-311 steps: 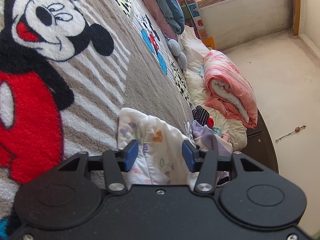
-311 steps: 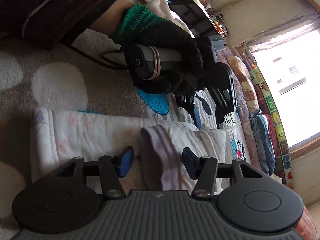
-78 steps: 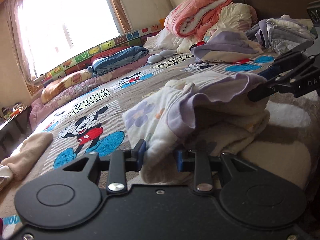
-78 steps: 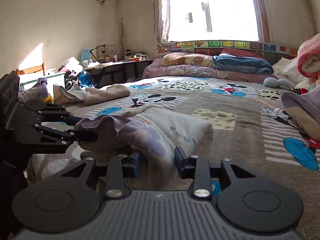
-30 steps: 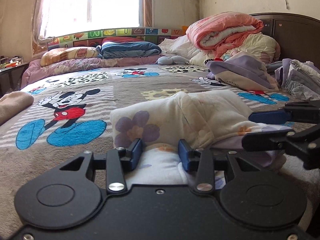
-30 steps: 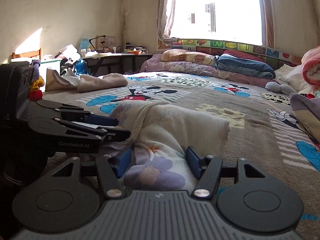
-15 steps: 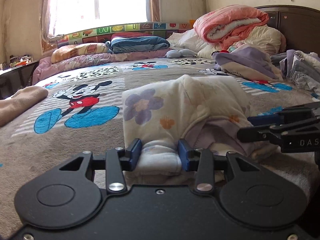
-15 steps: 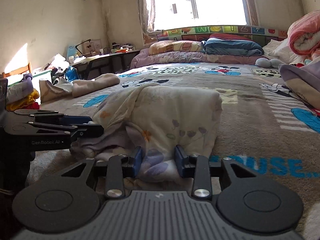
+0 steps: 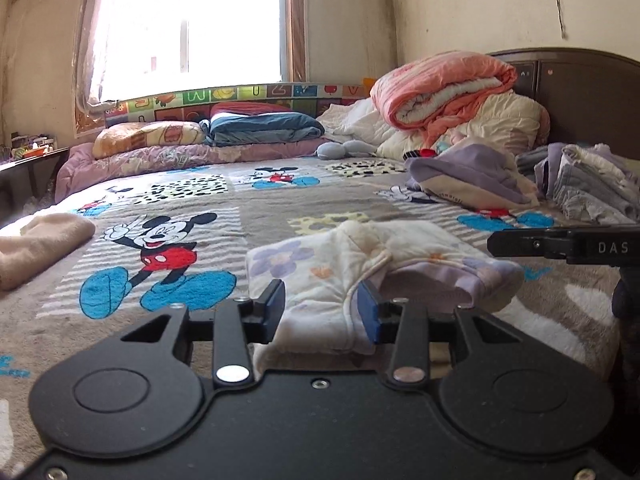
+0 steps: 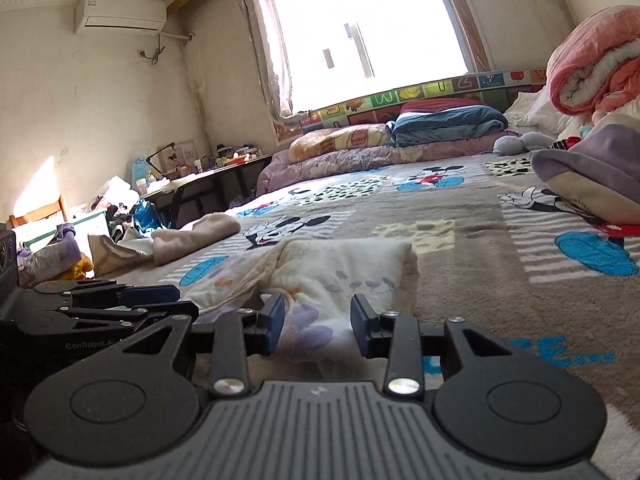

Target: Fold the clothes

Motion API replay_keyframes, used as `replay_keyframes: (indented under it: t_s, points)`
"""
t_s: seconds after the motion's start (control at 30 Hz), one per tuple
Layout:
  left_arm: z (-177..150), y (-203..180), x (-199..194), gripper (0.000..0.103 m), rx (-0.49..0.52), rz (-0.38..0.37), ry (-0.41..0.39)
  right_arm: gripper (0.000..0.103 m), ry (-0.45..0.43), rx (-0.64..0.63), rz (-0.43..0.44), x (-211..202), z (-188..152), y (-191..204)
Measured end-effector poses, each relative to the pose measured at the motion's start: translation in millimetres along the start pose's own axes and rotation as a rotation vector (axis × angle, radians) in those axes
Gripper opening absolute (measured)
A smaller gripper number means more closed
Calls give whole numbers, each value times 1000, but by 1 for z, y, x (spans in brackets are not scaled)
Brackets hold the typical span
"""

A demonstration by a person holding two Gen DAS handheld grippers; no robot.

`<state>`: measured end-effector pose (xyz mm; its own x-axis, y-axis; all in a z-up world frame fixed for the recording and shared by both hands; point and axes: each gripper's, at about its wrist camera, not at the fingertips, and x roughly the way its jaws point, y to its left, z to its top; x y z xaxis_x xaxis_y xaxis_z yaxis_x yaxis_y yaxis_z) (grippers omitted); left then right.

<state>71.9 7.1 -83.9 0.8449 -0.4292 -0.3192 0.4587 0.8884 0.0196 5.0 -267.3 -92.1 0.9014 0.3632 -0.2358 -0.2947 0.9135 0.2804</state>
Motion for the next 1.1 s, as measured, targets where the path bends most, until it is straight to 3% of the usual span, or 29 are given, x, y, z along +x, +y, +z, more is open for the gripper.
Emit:
replay_keyframes:
  t_s: [0.13,0.23,0.37,0.43,0.5,0.53,0.63,0.9,1.1]
  points:
    - [22,18,3,39,-44,-32,-55,38,-42,-48,-17,3,22,-4]
    - [39,28,31,38,-4,-45,-44,38,-13,-135,-4,24,43,-2]
    - [42,34,76,38,27,-122,16,38,67,-280,25,63,57,10]
    - [32,26,100,36,56,-168,85,38,111,-319,34,83,53,12]
    - [11,8,122,36,125,-156,170,38,175,-304,38,102,38,5]
    - [1,0,126,36,161,-126,165,38,191,-273,37,108,26,-1]
    - [-3,-2,125,36,139,-105,159,37,186,-208,38,114,-3,-13]
    - [-16,-26,118,36,273,9,104,37,184,-256,23,114,-7,-5]
    - [0,-20,68,36,180,26,57,41,116,-297,-31,78,3,17]
